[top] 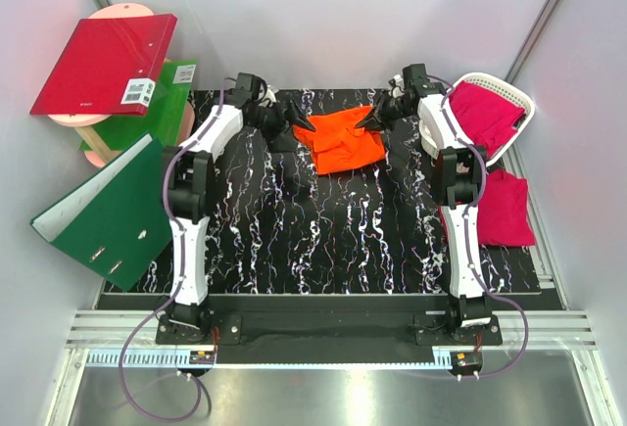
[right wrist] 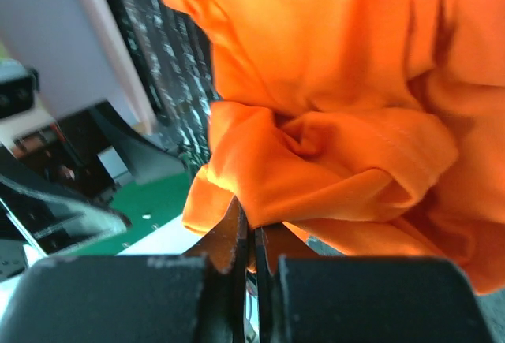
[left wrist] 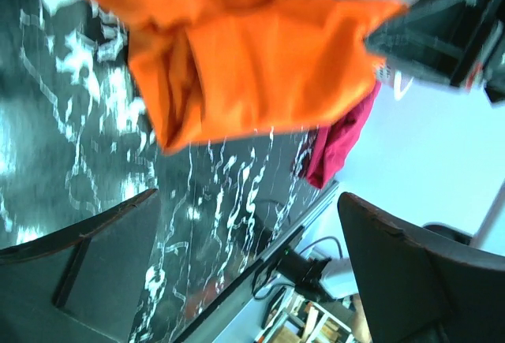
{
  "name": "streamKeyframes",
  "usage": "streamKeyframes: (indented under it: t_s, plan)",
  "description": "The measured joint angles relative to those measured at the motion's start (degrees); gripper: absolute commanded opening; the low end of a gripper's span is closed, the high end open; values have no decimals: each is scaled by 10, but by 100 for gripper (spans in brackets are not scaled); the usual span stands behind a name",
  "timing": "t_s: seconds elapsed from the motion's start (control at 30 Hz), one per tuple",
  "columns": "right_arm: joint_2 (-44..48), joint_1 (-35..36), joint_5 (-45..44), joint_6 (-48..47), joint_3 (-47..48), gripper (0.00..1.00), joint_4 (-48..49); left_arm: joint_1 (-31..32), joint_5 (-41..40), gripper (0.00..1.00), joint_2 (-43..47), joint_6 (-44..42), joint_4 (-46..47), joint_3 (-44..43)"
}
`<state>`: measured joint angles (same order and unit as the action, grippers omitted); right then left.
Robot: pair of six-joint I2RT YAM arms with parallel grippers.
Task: Fold and stack the t-shirts
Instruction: Fold the long partially folded tshirt into a neat square
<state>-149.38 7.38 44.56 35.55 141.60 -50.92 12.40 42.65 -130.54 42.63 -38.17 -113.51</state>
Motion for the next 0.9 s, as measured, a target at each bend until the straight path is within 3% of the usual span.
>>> streamKeyframes:
  t_s: [0.33,0.4,0.47,0.57,0.77,0.9]
  plan:
    - [-19,-4,36,77,17,7,119,9,-5,99,103,-49,16,146]
    - [-31,-5,33,93,30,32,138,14,-8,99,108,-56,17,173]
    - [-46,-9,24,106,44,73,153,19,-11,99,113,-62,16,201]
    - [-53,-14,-10,112,45,97,164,30,-13,99,124,-70,13,227]
    - [8,-16,-130,61,-51,100,172,47,-16,99,179,-86,14,279]
    - [77,-15,-155,37,-94,99,174,48,-20,99,227,-96,13,313]
